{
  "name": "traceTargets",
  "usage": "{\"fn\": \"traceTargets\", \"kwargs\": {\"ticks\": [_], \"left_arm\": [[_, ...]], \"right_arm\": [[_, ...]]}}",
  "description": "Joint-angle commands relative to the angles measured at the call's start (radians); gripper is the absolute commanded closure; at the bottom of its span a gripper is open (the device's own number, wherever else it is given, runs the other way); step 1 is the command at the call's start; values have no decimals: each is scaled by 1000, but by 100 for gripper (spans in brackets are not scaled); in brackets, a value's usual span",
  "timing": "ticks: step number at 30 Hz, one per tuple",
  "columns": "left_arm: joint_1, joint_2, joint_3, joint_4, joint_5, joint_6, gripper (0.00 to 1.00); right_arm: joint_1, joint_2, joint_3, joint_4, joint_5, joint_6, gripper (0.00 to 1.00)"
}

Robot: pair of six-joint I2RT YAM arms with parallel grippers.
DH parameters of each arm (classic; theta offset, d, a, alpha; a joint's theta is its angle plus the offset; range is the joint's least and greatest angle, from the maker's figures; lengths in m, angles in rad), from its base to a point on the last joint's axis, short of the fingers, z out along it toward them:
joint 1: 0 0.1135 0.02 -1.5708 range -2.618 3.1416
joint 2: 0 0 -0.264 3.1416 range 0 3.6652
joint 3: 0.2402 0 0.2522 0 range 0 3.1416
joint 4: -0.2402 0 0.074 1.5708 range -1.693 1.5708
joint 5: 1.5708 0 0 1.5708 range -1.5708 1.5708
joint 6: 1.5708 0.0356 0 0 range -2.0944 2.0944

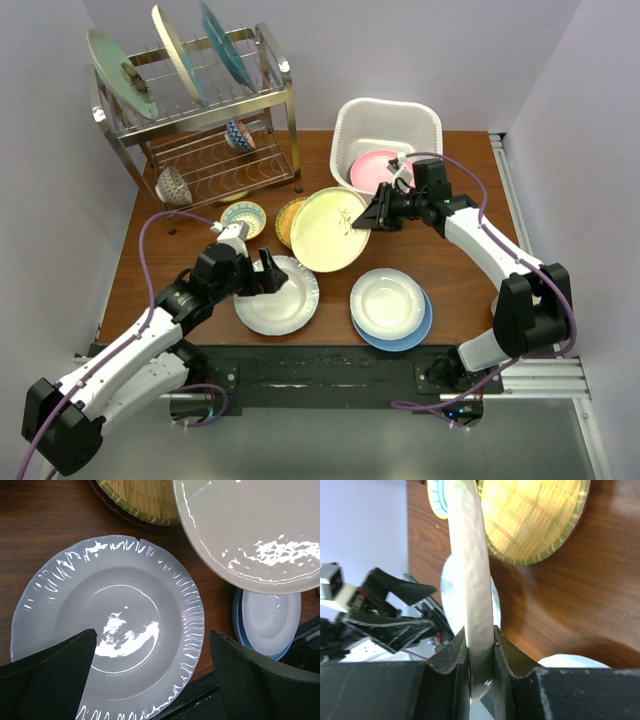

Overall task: Place the plates into the plastic bin on the countertop
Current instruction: Place the plate in the plastic bin.

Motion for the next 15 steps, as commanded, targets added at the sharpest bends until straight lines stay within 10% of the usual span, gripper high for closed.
{"fn": "traceTargets", "kwargs": {"ticks": [1, 15], "left_arm": [[-1, 1, -13, 51, 20, -1, 0], [-1, 20, -38, 77, 43, -19, 0]], "right_arm": [[-55, -28, 83, 150, -151, 77, 100], [-213, 47, 109, 341, -239, 261, 100]]}}
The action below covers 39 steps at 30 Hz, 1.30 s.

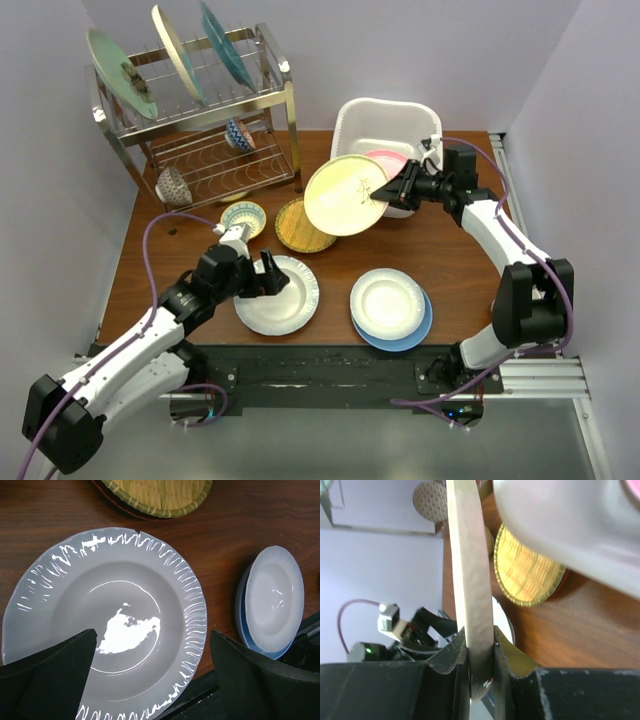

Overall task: Place the plates into the plastic bin on the countertop
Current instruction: Place the plate in the plastic bin.

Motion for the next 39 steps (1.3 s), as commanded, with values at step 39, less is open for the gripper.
{"fn": "traceTargets", "kwargs": {"ticks": [39], "left_arm": [[-1, -18, -45, 29, 2, -25, 0]], "right_arm": [[-215, 270, 223, 425, -62, 347, 100]]}}
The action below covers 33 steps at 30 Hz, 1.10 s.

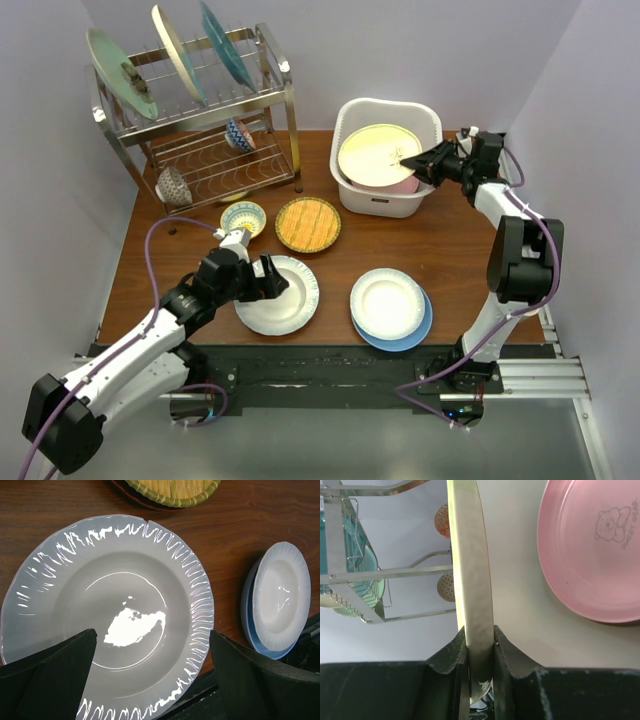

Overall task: Place the plates into the plastic bin on the countertop
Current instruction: Place the plate in the plastic bin.

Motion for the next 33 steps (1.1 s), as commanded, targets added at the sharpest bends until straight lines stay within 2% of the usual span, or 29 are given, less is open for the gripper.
{"fn": "traceTargets", "kwargs": {"ticks": [1, 6, 19, 33], "left_arm": [[-1, -16, -10, 24, 0, 1, 0], [-1, -30, -15, 11, -8, 1, 0], [-2, -34, -24, 17, -8, 2, 0], [-1, -28, -27, 20, -8, 1, 0]], "right_arm": [[-7, -25, 87, 129, -44, 53, 100], [-10, -19, 96, 112, -6, 43, 100], [-10, -4, 223, -159, 109, -141, 100], [-7, 87, 291, -232, 156, -207, 100]]}}
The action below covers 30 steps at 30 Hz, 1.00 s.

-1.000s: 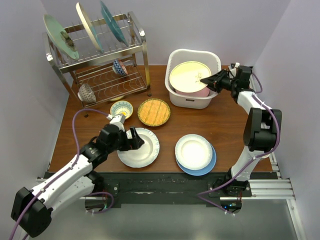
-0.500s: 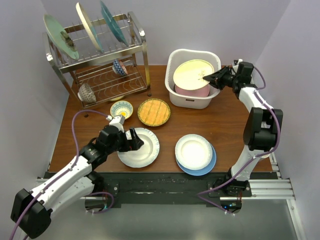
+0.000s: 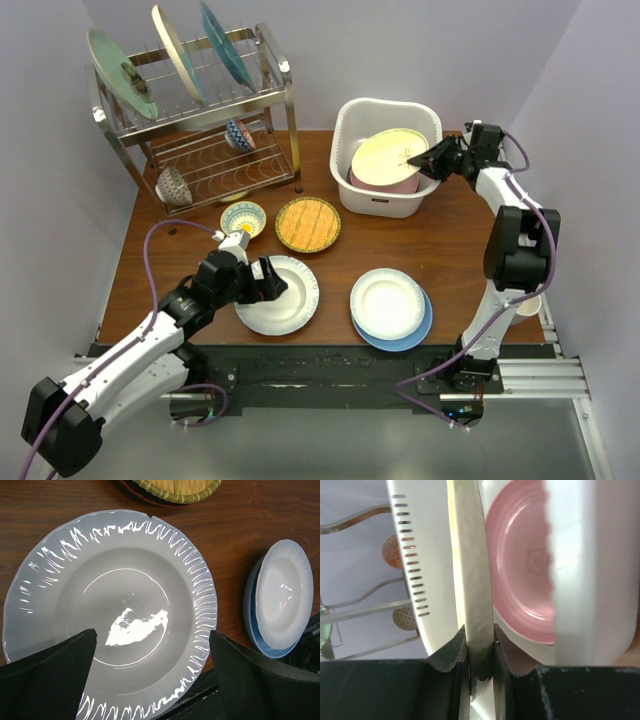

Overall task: Place the plates into the plastic bin on the countertop
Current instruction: Place the plate in the plastic bin.

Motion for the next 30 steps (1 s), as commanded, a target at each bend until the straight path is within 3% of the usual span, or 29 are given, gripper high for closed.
{"fn": "traceTargets", "kwargs": {"ticks": [1, 20, 30], "left_arm": [[-1, -3, -10, 27, -7, 1, 0], [-1, 11, 2, 29, -4, 11, 0], [-1, 26, 9, 38, 5, 14, 0]], "right_arm": [[2, -13, 85, 43, -25, -15, 100], [84, 108, 300, -198, 53, -164, 99], [98, 166, 419, -345, 75, -249, 89]]}}
